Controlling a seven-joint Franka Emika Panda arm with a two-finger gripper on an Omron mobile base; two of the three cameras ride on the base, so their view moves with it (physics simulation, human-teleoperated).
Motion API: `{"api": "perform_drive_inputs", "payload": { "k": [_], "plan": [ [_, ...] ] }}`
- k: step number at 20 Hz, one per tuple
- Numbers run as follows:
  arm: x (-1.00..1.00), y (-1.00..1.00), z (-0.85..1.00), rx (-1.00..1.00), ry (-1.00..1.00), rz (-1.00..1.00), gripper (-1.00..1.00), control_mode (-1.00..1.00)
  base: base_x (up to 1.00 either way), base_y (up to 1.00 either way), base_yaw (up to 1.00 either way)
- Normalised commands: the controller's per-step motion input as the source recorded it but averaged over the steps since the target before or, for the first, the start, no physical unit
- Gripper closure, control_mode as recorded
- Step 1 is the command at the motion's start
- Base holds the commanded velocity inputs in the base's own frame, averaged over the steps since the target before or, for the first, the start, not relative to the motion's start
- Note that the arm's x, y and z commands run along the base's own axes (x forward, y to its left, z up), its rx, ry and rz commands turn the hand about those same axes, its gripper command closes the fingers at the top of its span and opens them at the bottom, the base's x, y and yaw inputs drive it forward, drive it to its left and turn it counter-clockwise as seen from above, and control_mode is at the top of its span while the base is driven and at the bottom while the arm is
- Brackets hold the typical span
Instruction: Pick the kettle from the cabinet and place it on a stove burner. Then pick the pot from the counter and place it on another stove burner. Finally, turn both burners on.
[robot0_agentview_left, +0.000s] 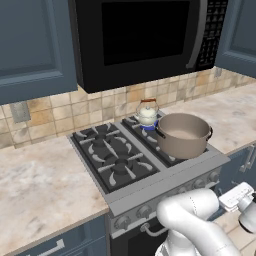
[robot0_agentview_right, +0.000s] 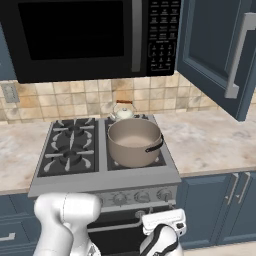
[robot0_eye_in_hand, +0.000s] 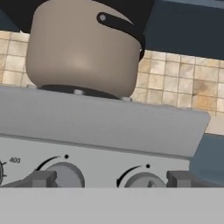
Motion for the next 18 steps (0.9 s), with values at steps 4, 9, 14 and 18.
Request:
{"api": "perform_drive_inputs", "payload": {
  "k": [4, 9, 14, 18],
  "plan": [
    [0.0, 0.0, 0.0, 0.0, 0.0, 0.0, -1.0, -1.0, 0.0, 0.0, 0.0],
    [0.06, 0.0, 0.05, 0.0, 0.01, 0.0, -1.0, -1.0, 0.0, 0.0, 0.0],
    [0.09, 0.0, 0.14, 0.0, 0.01, 0.0, -1.0, -1.0, 0.0, 0.0, 0.0],
    [0.14, 0.0, 0.12, 0.0, 0.03, 0.0, -1.0, -1.0, 0.0, 0.0, 0.0]
  ]
}}
